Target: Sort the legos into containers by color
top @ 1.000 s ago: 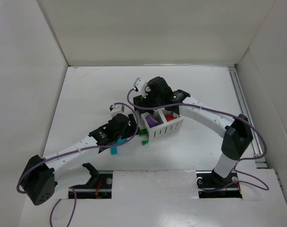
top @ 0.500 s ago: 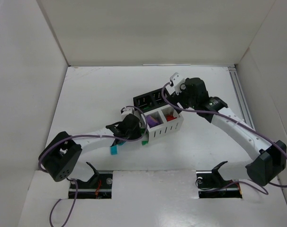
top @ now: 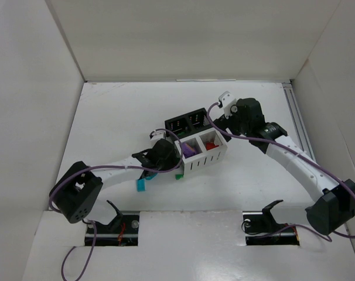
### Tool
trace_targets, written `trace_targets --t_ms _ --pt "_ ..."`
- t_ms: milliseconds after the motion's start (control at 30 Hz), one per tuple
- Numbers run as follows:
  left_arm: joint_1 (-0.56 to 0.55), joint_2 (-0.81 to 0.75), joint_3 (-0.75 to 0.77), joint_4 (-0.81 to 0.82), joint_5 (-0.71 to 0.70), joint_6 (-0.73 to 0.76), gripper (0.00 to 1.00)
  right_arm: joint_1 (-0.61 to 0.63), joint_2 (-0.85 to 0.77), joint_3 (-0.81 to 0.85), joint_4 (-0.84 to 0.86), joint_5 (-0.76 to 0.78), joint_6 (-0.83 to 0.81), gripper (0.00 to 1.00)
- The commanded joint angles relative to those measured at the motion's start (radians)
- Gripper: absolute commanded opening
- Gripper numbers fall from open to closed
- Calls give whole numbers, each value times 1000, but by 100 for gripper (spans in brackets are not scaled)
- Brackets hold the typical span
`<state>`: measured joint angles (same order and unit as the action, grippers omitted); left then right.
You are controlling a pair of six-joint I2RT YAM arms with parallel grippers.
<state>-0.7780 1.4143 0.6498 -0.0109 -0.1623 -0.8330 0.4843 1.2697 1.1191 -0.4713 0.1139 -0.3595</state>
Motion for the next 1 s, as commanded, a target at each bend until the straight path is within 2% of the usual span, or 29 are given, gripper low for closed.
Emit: trace_targets --t_ms 0,67,233,300,367,667,833,967 --pt "-3 -66 24 41 13 35 58 -16 -23 -5 31 -29 7 90" --pt "-3 -66 24 67 23 66 71 -16 -23 -5 31 -30 7 90" --pt "-3 -17 42 68 33 127 71 -36 -23 -15 31 -30 7 90" --pt "-3 12 53 54 33 127 63 -45 -32 -15 31 -30 7 90" --pt "-3 21 67 54 33 127 51 -46 -32 -15 20 -30 7 90" --pt "22 61 76 57 -9 101 40 -56 -50 -24 20 -30 7 90" --pt "22 72 76 57 -9 110 38 -56 -41 -24 20 -30 7 90" --pt "22 84 85 57 -9 110 23 -56 -32 -33 20 -39 7 90"
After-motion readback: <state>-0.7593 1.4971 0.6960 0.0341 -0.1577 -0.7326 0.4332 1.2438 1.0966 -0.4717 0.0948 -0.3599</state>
